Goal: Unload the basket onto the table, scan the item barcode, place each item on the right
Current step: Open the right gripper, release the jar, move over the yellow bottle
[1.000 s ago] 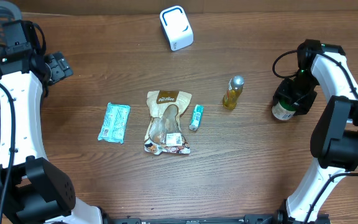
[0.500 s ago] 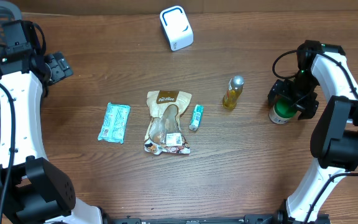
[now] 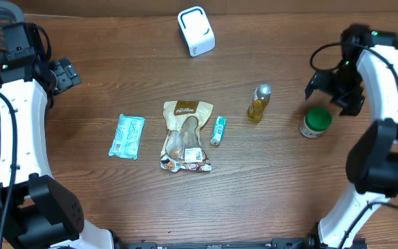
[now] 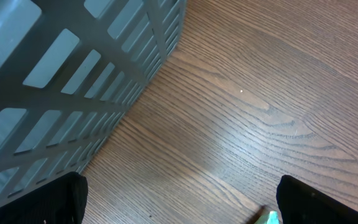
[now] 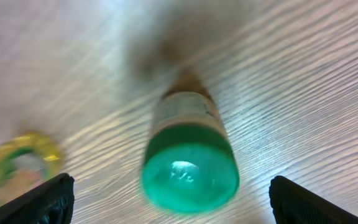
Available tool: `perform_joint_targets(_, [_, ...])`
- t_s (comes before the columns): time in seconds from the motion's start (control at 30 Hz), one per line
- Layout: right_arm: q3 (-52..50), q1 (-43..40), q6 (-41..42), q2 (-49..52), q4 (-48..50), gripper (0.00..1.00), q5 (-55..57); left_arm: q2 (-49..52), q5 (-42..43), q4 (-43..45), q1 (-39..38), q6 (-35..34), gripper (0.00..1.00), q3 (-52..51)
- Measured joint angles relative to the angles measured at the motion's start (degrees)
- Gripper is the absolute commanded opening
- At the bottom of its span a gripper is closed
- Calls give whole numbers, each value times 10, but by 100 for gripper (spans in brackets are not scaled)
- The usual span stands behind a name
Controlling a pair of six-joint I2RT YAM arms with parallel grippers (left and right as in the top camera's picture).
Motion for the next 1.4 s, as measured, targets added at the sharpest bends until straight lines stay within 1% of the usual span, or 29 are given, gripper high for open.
perform_joint_targets(0.17, [20, 39, -1, -87, 1, 96, 1, 0, 0, 0, 0, 0, 99, 0])
perform_joint_targets(0.3, [26, 93, -7, -139, 1, 97, 1, 0, 0, 0, 0, 0, 100, 0])
perform_joint_targets(0.53, [26, 179, -16, -146, 2, 99, 1, 0, 0, 0, 0, 0, 100, 0])
perform_joint_targets(0.77, [26, 229, -16, -146, 24, 100, 1, 0, 0, 0, 0, 0, 100, 0])
perform_joint_targets(0.93, [26, 244, -16, -146, 51, 100, -4, 0, 0, 0, 0, 0, 99, 0])
perform_joint_targets(1.17, [24, 245, -16, -143, 59, 99, -12, 0, 0, 0, 0, 0, 100, 0])
perform_joint_targets(1.4, [-30, 245, -16, -143, 106, 99, -14, 0, 0, 0, 0, 0, 99, 0])
